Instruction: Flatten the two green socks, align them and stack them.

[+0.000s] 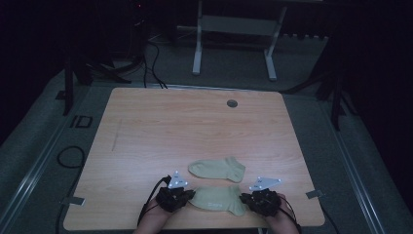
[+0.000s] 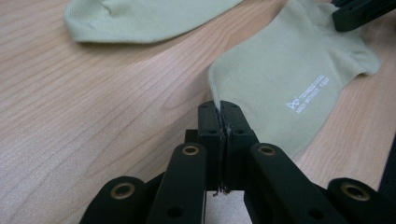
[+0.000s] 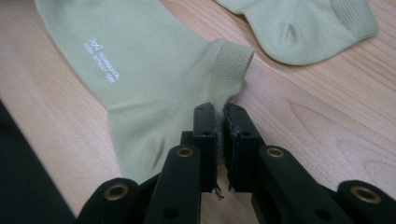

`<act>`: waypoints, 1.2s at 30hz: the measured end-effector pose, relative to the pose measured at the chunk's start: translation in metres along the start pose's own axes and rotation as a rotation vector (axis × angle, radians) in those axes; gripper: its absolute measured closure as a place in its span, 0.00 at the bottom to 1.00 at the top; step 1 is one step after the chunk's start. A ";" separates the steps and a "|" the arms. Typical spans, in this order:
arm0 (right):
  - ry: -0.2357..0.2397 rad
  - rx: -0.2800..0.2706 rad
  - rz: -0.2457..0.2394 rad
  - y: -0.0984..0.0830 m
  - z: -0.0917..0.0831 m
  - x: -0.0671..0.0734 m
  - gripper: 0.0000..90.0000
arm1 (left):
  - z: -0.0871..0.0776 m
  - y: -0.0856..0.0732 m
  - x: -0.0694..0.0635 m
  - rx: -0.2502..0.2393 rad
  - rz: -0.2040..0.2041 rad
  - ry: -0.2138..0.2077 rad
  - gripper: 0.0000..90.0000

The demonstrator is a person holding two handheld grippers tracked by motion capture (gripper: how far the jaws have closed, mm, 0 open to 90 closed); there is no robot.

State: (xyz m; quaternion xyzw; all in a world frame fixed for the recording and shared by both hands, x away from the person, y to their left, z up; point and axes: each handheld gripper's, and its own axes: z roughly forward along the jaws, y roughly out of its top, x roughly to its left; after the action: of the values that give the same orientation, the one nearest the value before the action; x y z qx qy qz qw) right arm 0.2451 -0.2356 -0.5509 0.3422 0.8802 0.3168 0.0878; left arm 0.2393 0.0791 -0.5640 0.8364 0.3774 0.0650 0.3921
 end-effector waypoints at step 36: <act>-0.046 -0.106 0.113 0.074 -0.001 -0.067 0.93 | 0.002 0.061 0.045 -0.102 -0.059 0.092 0.98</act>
State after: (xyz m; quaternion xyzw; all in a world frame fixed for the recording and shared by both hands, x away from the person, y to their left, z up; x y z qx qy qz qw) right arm 0.3354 -0.2383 -0.5079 0.3934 0.8392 0.3597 0.1079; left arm 0.3077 0.0838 -0.5309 0.8001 0.4157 0.1110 0.4180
